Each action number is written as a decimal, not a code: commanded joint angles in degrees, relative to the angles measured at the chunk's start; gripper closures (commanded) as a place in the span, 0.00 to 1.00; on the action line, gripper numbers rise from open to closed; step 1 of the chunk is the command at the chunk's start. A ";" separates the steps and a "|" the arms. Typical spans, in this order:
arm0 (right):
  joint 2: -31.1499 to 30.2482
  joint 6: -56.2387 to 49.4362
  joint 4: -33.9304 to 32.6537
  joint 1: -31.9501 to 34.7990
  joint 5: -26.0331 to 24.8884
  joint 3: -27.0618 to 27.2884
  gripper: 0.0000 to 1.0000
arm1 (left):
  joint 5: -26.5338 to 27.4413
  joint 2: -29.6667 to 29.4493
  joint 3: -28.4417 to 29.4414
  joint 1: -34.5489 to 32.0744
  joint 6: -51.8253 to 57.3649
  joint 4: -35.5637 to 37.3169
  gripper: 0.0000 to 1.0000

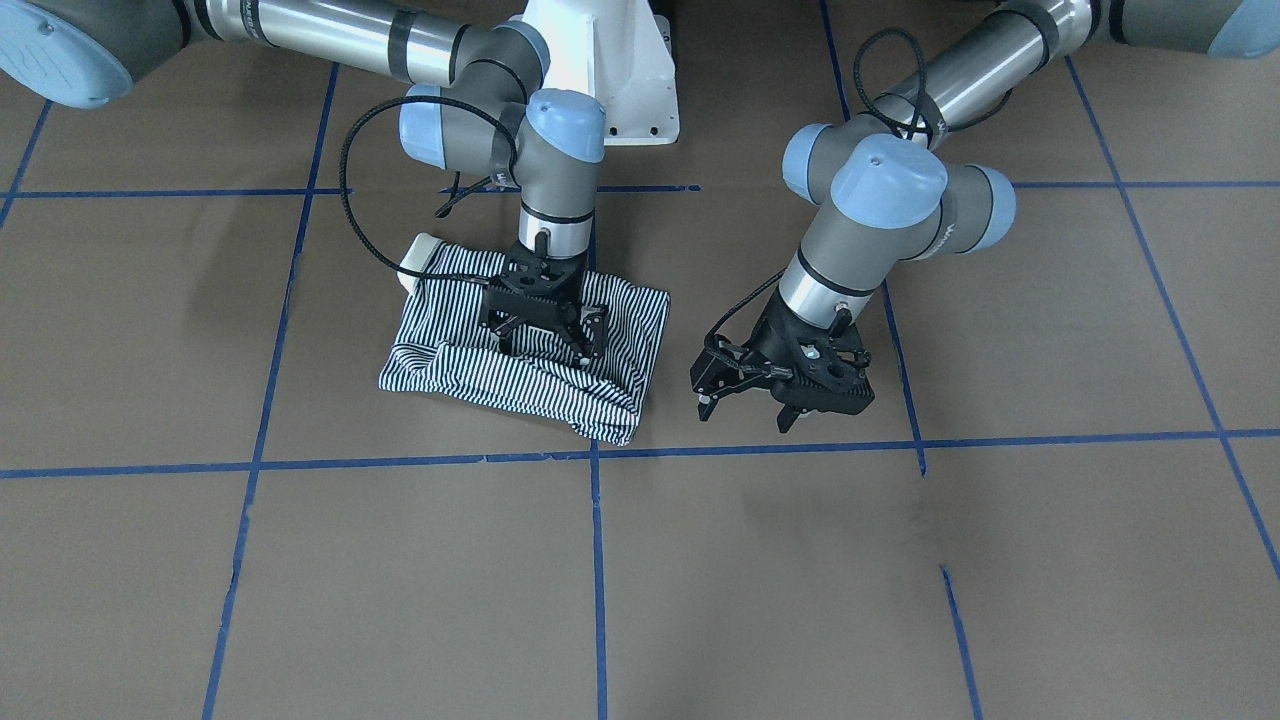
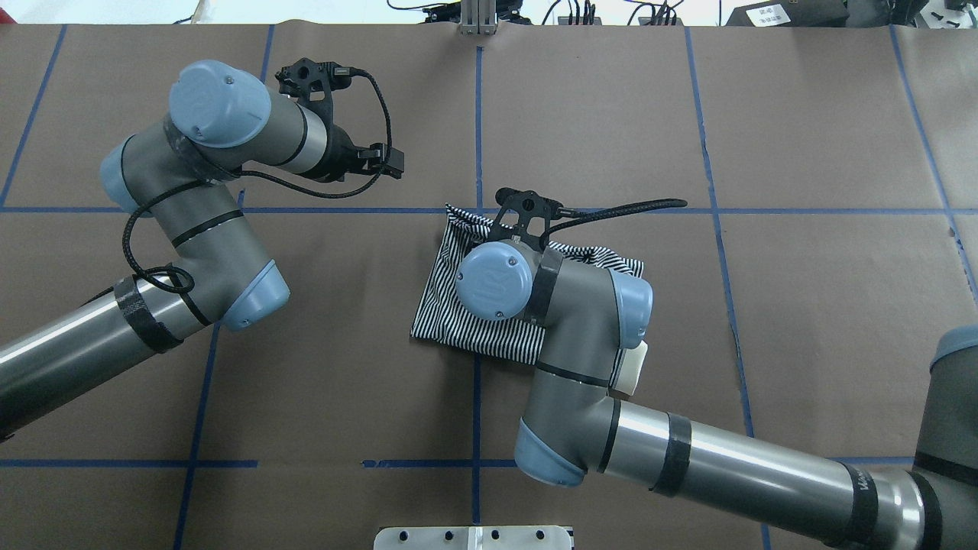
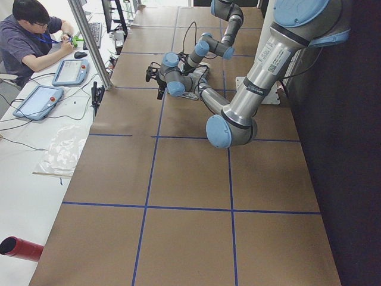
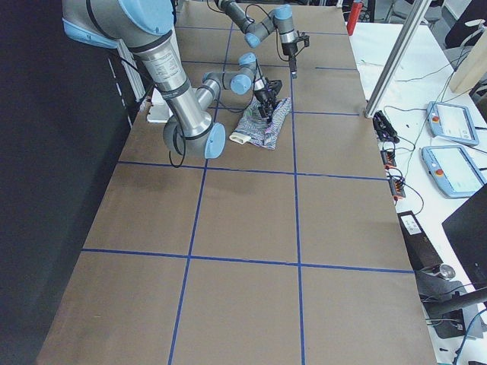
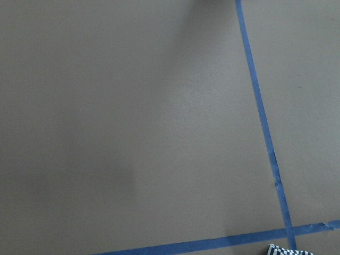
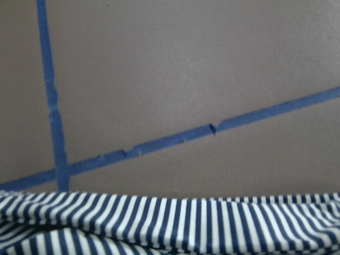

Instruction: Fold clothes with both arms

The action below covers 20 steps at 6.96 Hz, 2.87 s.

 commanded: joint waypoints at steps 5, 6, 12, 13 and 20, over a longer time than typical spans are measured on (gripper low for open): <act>4.61 -11.39 10.37 13.28 12.16 -12.70 0.00 | 0.00 -0.08 -0.09 0.12 -0.06 0.00 0.00; 4.35 -11.56 9.59 13.55 14.02 -10.26 0.00 | 0.00 -0.08 -0.27 0.21 -0.06 0.09 0.00; -21.50 -46.64 1.67 28.72 35.45 18.56 0.00 | -1.32 17.88 -26.30 -2.40 14.98 15.06 0.00; -29.15 -55.25 2.11 33.37 37.39 21.21 0.00 | -1.67 22.72 -28.63 -5.21 19.84 16.07 0.00; -58.48 -83.50 15.22 61.33 54.02 16.92 0.00 | -21.65 37.96 -17.18 -37.53 59.07 20.53 0.00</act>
